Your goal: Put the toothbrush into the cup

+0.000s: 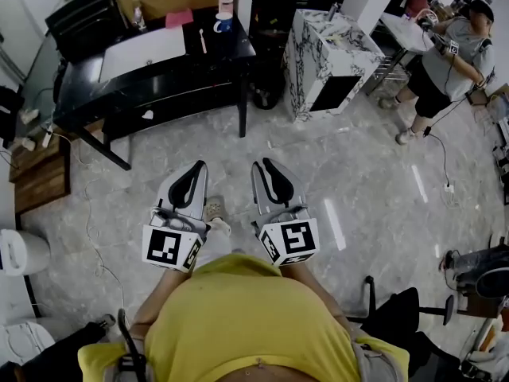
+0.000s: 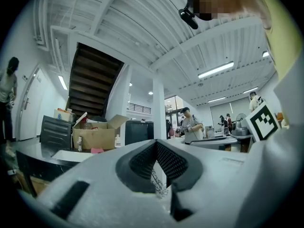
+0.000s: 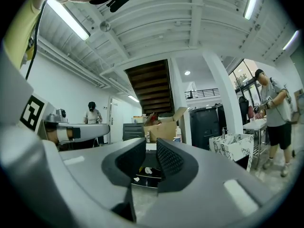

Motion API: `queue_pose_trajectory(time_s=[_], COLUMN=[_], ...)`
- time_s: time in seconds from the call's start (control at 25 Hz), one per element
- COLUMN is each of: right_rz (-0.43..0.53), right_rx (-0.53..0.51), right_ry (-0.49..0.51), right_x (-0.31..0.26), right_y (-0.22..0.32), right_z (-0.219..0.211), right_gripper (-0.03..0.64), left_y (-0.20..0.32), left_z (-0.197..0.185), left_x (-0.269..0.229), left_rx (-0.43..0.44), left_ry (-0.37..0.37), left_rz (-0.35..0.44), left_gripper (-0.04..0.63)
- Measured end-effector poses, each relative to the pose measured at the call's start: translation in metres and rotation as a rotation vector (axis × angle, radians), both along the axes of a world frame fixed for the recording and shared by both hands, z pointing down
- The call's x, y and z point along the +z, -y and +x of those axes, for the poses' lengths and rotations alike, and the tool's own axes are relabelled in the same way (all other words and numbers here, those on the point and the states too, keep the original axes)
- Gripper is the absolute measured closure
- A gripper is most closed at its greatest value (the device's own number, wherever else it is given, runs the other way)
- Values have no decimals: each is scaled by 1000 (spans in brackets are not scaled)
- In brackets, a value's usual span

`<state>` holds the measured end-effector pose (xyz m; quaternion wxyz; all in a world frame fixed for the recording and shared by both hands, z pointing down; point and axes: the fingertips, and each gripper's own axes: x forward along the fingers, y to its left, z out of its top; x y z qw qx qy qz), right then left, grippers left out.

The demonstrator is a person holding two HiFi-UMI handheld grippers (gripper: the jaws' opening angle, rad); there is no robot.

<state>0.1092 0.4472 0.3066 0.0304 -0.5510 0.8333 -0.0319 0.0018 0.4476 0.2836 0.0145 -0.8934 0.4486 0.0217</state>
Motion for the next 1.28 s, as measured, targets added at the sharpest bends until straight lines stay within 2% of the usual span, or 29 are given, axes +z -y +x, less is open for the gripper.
queue_pose_trajectory(time_s=[0.48,0.68,1.0,1.28], right_rz=[8,16,-35,-53], right_rx=[-21,9,51,20], right_ry=[-33,-38,-62,-59], right_x=[-8,1,15,26], right_y=[170,230,288,344], right_z=[-51,-67,-71,-86], right_gripper=[534,532,531,529], left_y=[168,228,284,321], left_z=[-46,-68,-87,-100], left_x=[-2,7,16,35], left_rx=[1,16,24,30], left_ry=[13,9,-22,-31], left_rz=[26,35,-4,-50], left_gripper=[594,594,594,594])
